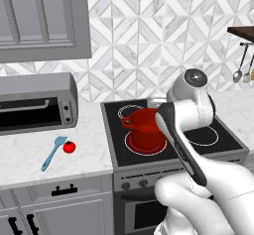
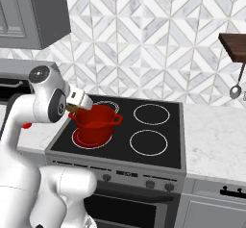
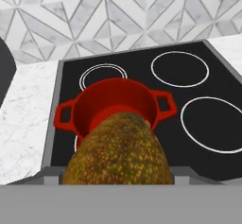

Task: Put the avocado and tomato in the pot. Retrieve the spatula and lightly stir the vegetables in the pot.

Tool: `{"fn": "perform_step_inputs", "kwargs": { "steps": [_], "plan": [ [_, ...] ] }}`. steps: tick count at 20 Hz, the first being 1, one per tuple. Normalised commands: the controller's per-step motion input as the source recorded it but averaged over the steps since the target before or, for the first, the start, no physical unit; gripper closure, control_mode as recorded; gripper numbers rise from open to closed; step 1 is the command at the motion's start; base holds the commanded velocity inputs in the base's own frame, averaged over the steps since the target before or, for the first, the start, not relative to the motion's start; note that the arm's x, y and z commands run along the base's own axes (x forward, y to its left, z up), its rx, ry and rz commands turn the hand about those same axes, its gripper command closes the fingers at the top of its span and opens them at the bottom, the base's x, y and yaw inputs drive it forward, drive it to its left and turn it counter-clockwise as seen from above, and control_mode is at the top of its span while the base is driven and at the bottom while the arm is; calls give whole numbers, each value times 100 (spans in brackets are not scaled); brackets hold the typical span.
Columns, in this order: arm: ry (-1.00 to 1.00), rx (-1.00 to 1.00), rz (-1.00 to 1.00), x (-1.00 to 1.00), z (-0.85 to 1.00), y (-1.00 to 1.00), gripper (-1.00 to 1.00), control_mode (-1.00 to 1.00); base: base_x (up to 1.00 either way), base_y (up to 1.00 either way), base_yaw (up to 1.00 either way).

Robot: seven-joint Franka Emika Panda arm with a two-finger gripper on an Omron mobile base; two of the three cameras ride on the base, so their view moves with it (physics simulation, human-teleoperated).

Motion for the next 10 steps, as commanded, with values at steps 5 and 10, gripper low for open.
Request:
{"fn": "perform_step_inputs", "kwargs": {
  "steps": [5,10],
  "plan": [
    [0,0,0,5,0,-78,100,-100,0,0,0],
    [0,0,0,16,-11,-27,100,-100,0,0,0]
  ]
}}
